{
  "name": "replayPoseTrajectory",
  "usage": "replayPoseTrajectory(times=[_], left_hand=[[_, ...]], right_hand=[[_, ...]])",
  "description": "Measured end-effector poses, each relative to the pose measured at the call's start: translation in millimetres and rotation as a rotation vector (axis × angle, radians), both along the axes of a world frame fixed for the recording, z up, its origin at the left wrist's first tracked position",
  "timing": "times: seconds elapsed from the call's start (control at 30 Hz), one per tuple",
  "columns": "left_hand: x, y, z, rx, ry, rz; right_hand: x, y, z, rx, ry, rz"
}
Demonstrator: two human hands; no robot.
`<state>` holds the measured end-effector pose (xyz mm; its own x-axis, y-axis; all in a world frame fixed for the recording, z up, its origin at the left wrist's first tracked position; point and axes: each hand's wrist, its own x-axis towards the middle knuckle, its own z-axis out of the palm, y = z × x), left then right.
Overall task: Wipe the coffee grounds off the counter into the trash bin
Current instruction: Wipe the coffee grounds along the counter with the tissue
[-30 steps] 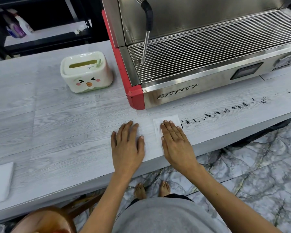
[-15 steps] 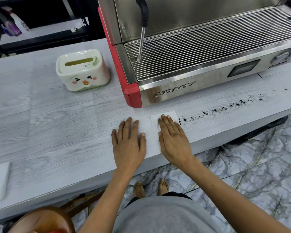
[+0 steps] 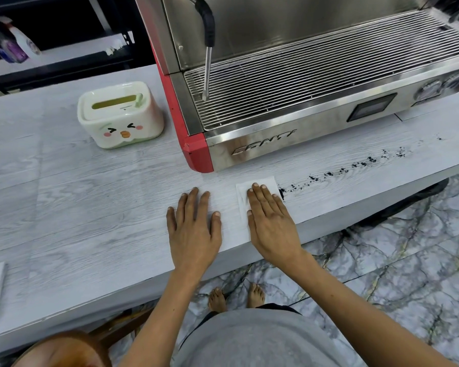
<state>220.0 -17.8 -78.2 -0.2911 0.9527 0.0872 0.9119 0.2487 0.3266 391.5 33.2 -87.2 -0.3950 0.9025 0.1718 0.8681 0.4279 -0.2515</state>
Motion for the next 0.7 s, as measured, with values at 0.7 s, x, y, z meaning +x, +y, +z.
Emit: replayPoseTrajectory(times=[0.7], left_hand=[[29, 8, 1, 0.034, -0.032, 0.015]], right_hand=[[32, -1, 0, 0.026, 0.066, 0.048]])
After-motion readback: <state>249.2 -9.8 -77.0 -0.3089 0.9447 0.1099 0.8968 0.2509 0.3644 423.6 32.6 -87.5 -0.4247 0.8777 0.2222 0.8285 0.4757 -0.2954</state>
